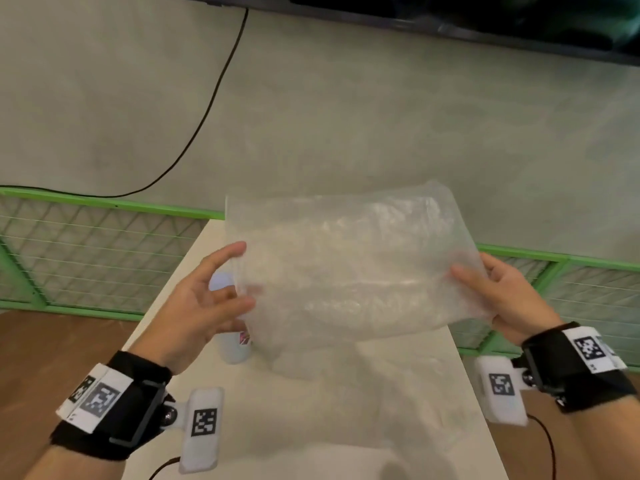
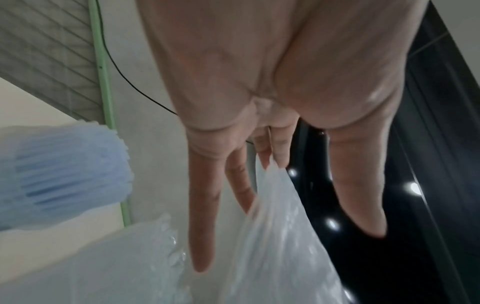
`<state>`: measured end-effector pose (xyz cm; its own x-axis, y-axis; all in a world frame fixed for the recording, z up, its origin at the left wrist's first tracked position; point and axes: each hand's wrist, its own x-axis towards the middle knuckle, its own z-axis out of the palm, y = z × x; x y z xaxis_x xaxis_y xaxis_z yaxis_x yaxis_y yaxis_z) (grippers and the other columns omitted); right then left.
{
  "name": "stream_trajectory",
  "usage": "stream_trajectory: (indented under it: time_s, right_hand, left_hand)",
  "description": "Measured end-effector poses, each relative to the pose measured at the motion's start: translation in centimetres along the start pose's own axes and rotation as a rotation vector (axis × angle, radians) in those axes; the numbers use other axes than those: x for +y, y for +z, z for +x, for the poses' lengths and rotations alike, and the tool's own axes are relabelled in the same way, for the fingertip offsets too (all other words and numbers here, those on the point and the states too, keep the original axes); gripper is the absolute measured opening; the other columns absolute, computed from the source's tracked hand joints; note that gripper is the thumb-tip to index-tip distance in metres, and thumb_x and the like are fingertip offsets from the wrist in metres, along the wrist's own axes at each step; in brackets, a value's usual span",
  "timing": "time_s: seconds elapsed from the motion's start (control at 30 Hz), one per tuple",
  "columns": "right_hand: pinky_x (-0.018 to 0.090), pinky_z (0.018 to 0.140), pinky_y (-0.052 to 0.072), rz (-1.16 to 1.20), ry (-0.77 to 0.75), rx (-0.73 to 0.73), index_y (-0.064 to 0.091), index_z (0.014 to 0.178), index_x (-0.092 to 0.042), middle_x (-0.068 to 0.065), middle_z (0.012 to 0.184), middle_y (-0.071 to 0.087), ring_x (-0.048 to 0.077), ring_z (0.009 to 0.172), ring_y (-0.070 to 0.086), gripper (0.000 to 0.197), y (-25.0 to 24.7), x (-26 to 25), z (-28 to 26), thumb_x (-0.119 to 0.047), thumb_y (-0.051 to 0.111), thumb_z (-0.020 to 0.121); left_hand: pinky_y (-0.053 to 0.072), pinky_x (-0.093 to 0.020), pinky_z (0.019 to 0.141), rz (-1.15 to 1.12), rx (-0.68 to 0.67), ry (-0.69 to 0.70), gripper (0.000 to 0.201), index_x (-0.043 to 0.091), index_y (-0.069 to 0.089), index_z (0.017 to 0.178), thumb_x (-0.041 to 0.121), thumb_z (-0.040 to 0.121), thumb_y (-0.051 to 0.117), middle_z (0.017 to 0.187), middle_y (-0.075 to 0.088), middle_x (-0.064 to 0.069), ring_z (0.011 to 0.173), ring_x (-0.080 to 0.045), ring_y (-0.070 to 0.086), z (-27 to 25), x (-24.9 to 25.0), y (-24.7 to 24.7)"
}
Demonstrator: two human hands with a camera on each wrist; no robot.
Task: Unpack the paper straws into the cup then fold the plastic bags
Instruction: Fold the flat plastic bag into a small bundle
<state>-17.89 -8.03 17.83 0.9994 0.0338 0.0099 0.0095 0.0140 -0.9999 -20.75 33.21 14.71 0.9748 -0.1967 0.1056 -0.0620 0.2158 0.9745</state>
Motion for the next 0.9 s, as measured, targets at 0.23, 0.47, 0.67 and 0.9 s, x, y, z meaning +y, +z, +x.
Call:
stream_trajectory:
  time_s: [0.23, 0.47, 0.67, 0.9]
  right_hand:
    - [0.021, 0.067, 0.057, 0.008, -0.106, 0.000, 0.061, 0.126, -0.021, 0.012, 0.106, 0.073, 0.015, 0.085, 0.072, 0.090, 1.4, -3.9, 0.2, -0.042, 0.096, 0.046]
    - [0.051, 0.092, 0.051, 0.923, 0.082, -0.032, 0.055, 0.115, -0.020, 0.011, 0.121, 0.055, 0.034, 0.113, 0.053, 0.085, 10.5, 4.3, -0.5, -0.064, 0.086, 0.049]
    - [0.053, 0.102, 0.045, 0.695, 0.043, -0.080, 0.045, 0.142, -0.022, 0.015, 0.139, 0.056, 0.040, 0.121, 0.057, 0.055, 17.1, 3.7, -0.1, -0.025, 0.062, 0.090]
    - [0.050, 0.087, 0.055, 0.382, 0.131, -0.399, 0.052, 0.139, -0.017, 0.031, 0.131, 0.056, 0.051, 0.106, 0.062, 0.051, 13.5, 0.7, -0.8, -0.002, 0.047, 0.090]
  left_hand:
    - [0.056, -0.055, 0.084, 0.232, -0.101, 0.011, 0.126, 0.072, 0.021, 0.133, 0.020, 0.044, 0.094, 0.157, 0.024, 0.014, 0.125, -0.022, 0.056, -0.1, 2.1, -0.6]
    - [0.057, -0.057, 0.079, 0.150, -0.074, 0.093, 0.129, 0.076, 0.011, 0.132, 0.014, 0.051, 0.090, 0.158, 0.022, -0.002, 0.120, -0.032, 0.058, 0.3, 1.2, -0.8]
    - [0.060, -0.036, 0.076, 0.191, 0.003, 0.148, 0.122, 0.071, 0.010, 0.136, -0.002, 0.069, 0.082, 0.141, 0.012, 0.050, 0.122, -0.001, 0.051, -1.0, -1.5, 0.1]
    - [0.031, -0.038, 0.111, 0.435, 0.218, 0.047, 0.074, 0.061, 0.035, 0.131, 0.066, 0.064, 0.066, 0.143, 0.031, 0.029, 0.129, 0.015, 0.031, 0.4, -0.1, -7.0]
